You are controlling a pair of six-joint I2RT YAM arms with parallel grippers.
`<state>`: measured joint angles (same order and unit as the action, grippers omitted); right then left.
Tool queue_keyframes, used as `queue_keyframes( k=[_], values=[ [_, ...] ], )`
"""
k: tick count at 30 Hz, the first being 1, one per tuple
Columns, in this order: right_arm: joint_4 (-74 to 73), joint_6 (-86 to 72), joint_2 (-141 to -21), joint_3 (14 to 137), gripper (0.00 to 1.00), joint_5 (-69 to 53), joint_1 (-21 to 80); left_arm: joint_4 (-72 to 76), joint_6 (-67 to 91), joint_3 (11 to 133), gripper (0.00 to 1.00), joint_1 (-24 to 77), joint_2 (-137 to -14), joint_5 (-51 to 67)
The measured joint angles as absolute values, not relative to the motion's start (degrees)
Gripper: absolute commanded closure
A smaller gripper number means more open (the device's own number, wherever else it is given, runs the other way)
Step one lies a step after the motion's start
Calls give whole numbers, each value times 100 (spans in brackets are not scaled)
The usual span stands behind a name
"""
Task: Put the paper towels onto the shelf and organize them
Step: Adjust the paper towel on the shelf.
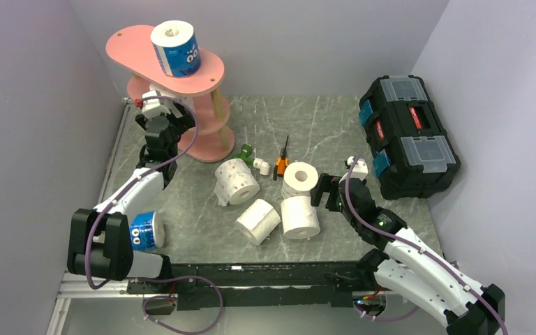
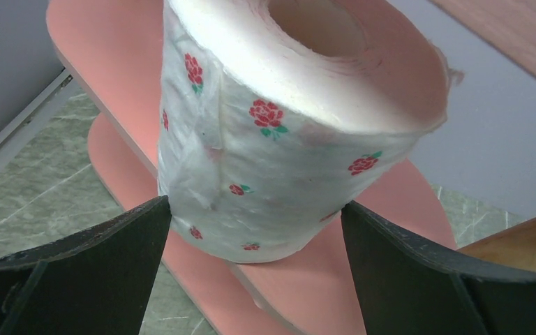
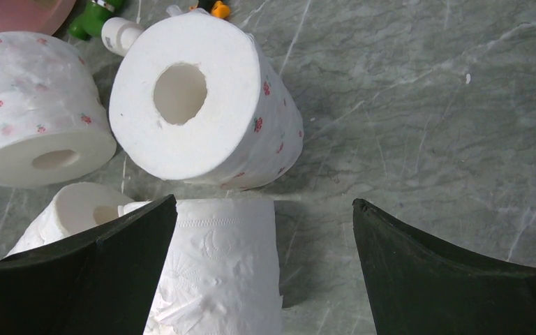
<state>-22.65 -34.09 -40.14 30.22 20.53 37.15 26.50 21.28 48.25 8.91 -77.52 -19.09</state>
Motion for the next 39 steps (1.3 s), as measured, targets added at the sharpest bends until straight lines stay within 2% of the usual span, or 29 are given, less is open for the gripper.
queue_keyframes(
  k=[30, 39],
  values=[
    [-2272, -3406, -4080, 3022, 1, 2062, 3715, 2943, 2080, 5083, 1, 615, -8248, -1636],
    [-2272, -3409, -4075, 3022, 1, 2073, 3715, 2491, 2139, 5231, 1, 607, -8180, -1608]
  ],
)
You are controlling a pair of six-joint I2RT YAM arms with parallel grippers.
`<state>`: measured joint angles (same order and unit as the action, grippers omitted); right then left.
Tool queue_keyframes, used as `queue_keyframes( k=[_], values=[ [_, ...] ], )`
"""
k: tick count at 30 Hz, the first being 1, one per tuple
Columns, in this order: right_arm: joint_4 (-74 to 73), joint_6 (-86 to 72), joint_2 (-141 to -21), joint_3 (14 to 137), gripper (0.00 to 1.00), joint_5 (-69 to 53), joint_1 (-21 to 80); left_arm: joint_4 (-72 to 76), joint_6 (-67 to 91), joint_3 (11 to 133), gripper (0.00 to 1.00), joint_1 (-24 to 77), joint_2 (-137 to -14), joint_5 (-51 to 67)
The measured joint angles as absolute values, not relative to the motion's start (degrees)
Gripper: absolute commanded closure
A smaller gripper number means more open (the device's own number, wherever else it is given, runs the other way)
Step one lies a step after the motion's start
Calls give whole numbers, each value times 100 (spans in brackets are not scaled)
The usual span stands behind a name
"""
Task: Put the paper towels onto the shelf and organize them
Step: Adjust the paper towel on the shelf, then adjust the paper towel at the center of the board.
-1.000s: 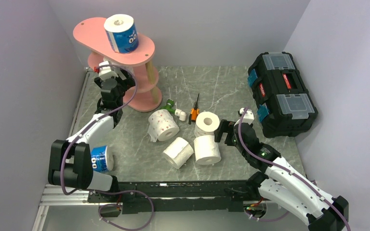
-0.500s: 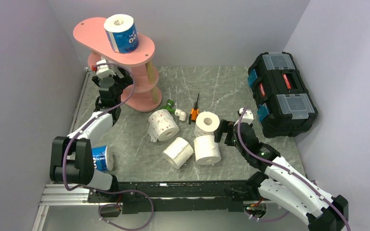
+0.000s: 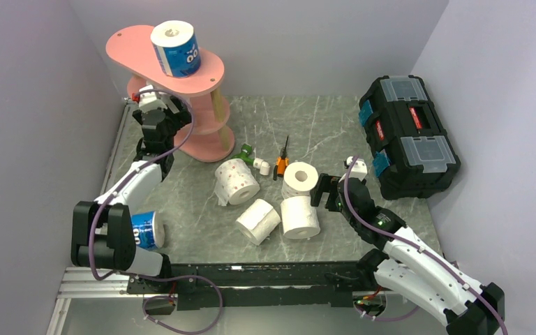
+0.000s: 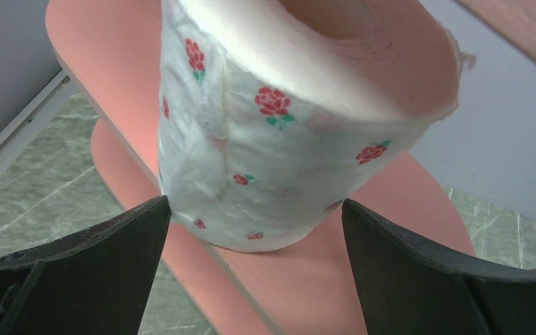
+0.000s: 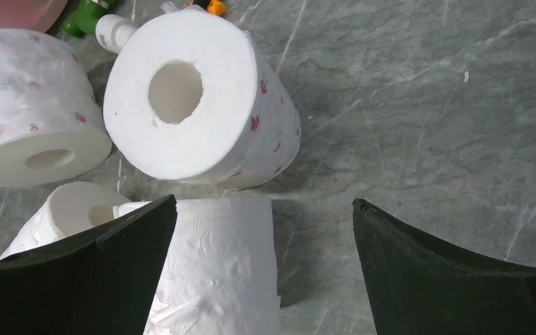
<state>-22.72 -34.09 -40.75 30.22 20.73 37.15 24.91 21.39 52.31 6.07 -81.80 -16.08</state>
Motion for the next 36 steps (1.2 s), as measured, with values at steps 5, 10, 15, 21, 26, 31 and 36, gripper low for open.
queue_keyframes(
  k=[5, 10, 15, 21, 26, 31, 36],
  values=[
    [-2270, -3409, -4001, 3022, 1, 2071, 3715, 2045, 2231, 5231, 1, 607, -7881, -1590],
    [-2270, -3409, -3874, 3022, 1, 2069, 3715, 1747, 2290, 5218, 1, 607, -7384, -1577],
    [-2274, -3409, -3785, 3022, 1, 2051, 3715, 1083, 2443, 5186, 1, 607, -6654, -1525],
    [-2272, -3406, -3673, 3022, 1, 2043, 3715, -410, 2781, 4956, 1, 607, -5404, -1511],
    [-2276, -3406, -3675, 3022, 1, 2047, 3715, -2390, 3415, 5048, 1, 607, -4718, -2084],
    [-2296, -3409, -3680, 3022, 1, 2071, 3715, -3820, 3852, 5148, 2, 587, -4281, -2178],
    [-2305, -3472, -3717, 3022, 1, 2062, 3715, -3721, 3774, 4418, 8, 582, -3341, -657]
  ],
)
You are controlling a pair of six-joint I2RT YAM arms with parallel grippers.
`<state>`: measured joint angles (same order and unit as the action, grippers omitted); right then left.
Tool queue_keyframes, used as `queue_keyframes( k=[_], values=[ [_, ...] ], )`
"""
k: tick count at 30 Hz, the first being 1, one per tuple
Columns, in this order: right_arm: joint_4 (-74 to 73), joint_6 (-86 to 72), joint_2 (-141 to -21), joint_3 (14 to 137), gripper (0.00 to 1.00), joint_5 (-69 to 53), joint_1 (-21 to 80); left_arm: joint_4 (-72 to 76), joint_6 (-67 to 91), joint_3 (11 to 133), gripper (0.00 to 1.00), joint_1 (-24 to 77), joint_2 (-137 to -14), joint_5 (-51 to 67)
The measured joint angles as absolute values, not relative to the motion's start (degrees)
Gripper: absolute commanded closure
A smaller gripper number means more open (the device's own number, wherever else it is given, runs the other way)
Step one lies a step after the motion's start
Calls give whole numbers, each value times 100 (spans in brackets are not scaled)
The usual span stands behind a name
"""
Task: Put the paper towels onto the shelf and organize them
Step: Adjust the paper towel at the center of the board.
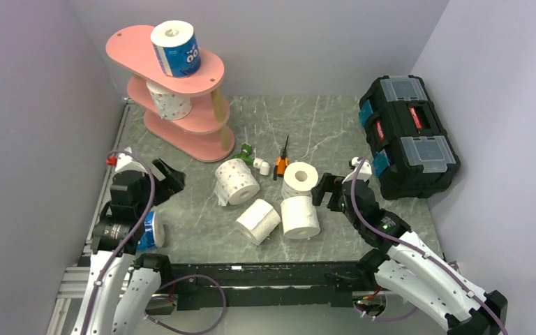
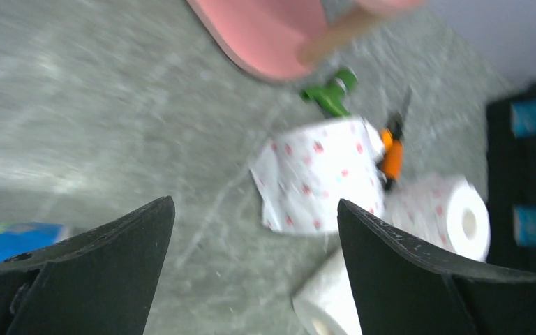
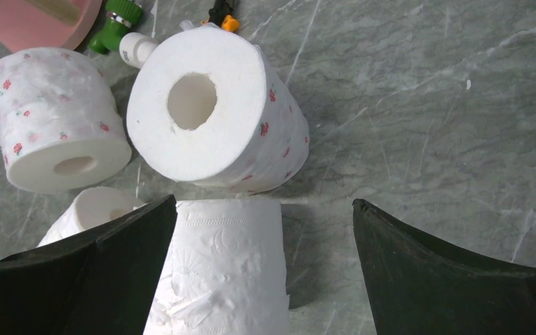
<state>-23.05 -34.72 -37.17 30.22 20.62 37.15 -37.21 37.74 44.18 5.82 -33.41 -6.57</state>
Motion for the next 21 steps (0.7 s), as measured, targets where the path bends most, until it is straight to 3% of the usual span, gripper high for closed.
queue_keyframes(
  k=[6, 14, 21],
  values=[
    [-2281, -3507, -3800, 3022, 1, 1973, 3715, -3232, 3918, 3273, 6, 1044, -2751, 943],
    [-1977, -3489, -3868, 3022, 1, 1562, 3715, -1824, 4783, 1992, 8, 1675, -2405, 1557],
    [-1597, -3468, -3824, 3024, 1, 978, 3715, -1079, 5151, 1865, 8, 2169, -2947, 1476]
  ],
)
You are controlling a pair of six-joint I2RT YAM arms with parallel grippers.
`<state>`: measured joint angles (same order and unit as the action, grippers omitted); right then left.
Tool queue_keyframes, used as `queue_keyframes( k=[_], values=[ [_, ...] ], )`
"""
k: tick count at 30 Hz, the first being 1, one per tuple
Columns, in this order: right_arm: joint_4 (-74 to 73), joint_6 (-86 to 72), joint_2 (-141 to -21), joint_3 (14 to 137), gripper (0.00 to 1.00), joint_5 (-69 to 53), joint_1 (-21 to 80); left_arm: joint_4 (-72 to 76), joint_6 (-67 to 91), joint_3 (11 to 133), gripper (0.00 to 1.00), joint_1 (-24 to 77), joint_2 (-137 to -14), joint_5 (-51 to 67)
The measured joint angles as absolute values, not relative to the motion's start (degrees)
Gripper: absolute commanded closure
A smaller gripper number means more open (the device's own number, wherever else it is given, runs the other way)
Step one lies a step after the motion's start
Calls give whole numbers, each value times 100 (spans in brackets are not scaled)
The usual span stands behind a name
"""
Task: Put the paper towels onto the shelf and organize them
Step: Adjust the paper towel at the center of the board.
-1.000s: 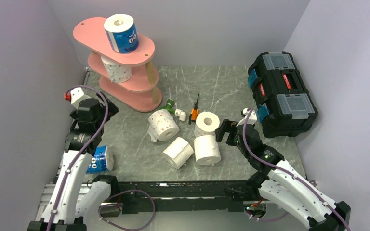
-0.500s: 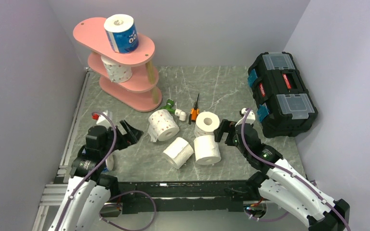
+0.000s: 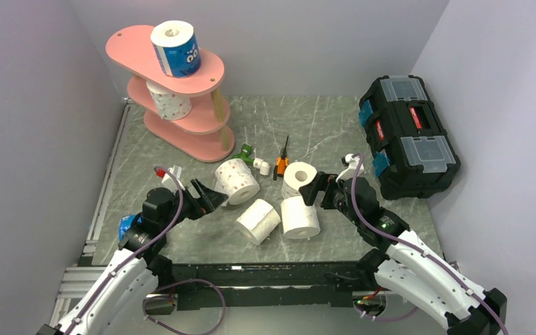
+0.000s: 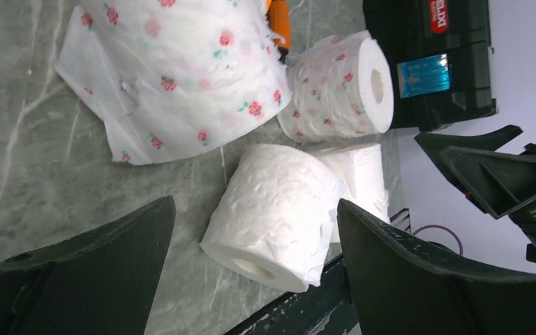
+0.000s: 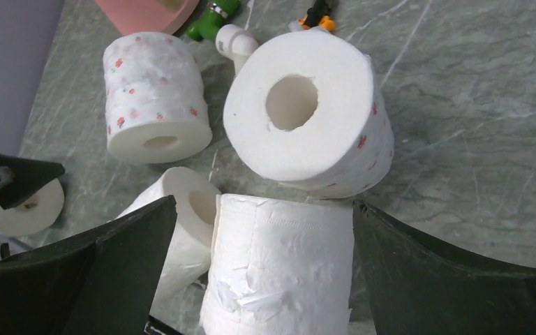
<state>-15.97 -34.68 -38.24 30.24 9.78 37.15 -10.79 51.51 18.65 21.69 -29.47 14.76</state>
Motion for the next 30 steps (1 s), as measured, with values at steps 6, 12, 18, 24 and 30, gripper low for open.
queue_keyframes(
  k=[6, 12, 18, 24, 30],
  values=[
    [-1559, -3354, -3999, 3253, 1, 777, 3719, -683, 5284, 1820, 7, 2189, -2877, 1326],
    [-1282, -3216, -4580, 3811, 1, 582, 3774, -690, 5352, 1747, 7, 2189, -2740, 1168],
    [-967, -3179, -5548, 4357, 2, 440, 3983, -799, 5367, 1745, 7, 2189, -2397, 1015],
    [-867, -3181, -6571, 5004, 6, 519, 4270, -915, 5345, 1745, 8, 2189, -2307, 917],
    [-860, -3273, -7266, 5295, 26, 762, 4241, -1079, 5393, 1715, 10, 2189, -1977, 762]
  ],
)
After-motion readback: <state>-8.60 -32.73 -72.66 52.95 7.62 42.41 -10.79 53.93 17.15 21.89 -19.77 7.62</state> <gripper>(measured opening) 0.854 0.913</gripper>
